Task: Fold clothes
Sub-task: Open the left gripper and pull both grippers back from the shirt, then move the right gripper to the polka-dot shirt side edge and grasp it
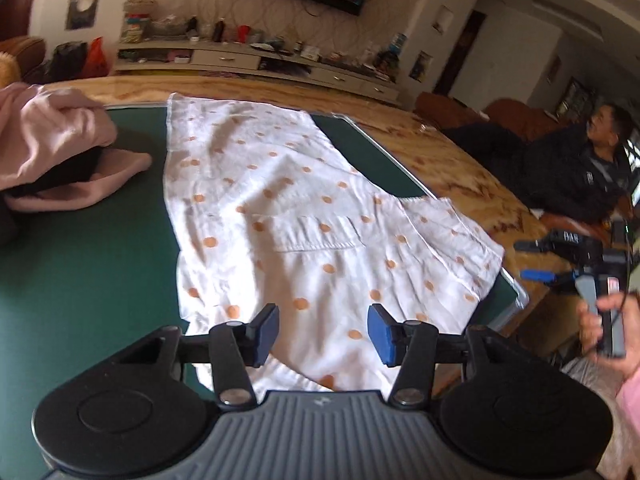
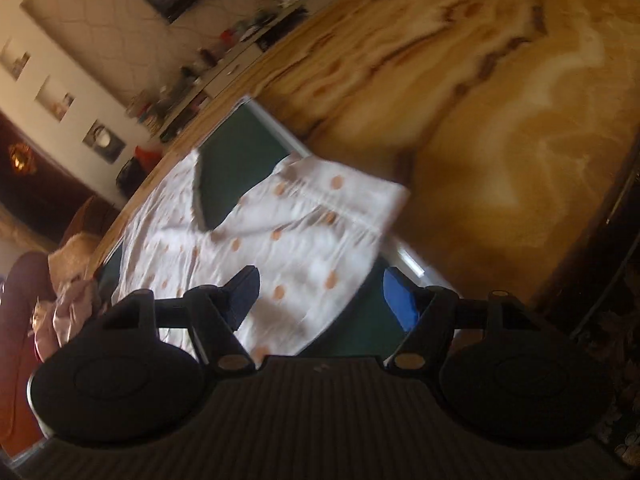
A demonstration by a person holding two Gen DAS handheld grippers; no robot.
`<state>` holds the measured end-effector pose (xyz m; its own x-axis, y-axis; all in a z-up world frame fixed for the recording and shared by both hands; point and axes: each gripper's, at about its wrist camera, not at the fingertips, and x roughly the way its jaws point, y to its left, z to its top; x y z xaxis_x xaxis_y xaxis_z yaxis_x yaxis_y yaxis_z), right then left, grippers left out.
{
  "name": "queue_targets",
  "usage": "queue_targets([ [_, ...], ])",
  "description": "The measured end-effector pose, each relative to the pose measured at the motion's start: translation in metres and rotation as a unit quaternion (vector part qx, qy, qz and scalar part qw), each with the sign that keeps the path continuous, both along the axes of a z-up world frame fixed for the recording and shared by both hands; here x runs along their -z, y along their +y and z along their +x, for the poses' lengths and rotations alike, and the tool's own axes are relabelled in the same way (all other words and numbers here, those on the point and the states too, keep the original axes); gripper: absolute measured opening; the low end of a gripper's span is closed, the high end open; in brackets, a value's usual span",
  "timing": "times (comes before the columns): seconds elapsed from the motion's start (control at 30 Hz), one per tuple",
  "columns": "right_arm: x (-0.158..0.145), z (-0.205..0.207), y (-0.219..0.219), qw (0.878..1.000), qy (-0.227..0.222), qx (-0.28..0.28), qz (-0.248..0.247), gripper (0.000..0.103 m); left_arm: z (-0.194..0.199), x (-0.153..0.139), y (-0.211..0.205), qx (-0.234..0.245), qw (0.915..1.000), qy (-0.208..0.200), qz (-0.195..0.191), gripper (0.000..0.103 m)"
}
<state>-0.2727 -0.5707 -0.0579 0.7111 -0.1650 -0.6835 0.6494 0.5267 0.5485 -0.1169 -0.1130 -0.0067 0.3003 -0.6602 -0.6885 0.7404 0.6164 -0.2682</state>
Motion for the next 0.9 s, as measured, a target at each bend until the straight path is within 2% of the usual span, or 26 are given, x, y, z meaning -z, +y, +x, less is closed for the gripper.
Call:
queue_targets([
  [0.13,0.015,-0.004,-0.026,1.000,0.011,0.015,0.004,0.077,-0.006,0.017,-0.034,0.031,0.9988,-0.002,0.039,0.058],
  [0.27,0.029,0.004,-0.034,1.000,0.008,0.021,0.020,0.068,-0.002,0.029,-0.047,0.029,0.9984,0.006,0.049,0.058],
  [0.37,0.024,0.017,-0.037,1.000,0.001,0.018,0.000,0.069,0.007,0.030,-0.052,0.023,0.9985,0.005,0.049,0.058],
  [0.53,0.009,0.048,-0.037,0.999,0.000,-0.022,-0.045,0.069,0.029,0.030,-0.074,0.015,0.9985,-0.004,0.053,0.058],
  [0.63,-0.007,0.073,-0.034,0.994,-0.016,-0.085,-0.071,0.069,0.043,0.030,-0.094,0.019,0.9975,-0.023,0.065,0.058],
  [0.7,-0.017,0.094,-0.024,0.985,-0.025,-0.147,-0.082,0.069,0.055,0.031,-0.103,0.014,0.9975,-0.026,0.064,0.058],
  [0.77,-0.024,0.124,-0.008,0.972,-0.019,-0.219,-0.084,0.069,0.067,0.034,-0.110,0.005,0.9980,-0.017,0.060,0.058],
  [0.83,-0.030,0.154,0.009,0.953,-0.013,-0.289,-0.085,0.068,0.076,0.037,-0.111,-0.004,0.9980,-0.015,0.061,0.058],
  [0.9,-0.029,0.177,0.022,0.941,-0.010,-0.332,-0.062,0.067,0.085,0.041,-0.112,-0.014,0.9978,-0.013,0.063,0.058],
])
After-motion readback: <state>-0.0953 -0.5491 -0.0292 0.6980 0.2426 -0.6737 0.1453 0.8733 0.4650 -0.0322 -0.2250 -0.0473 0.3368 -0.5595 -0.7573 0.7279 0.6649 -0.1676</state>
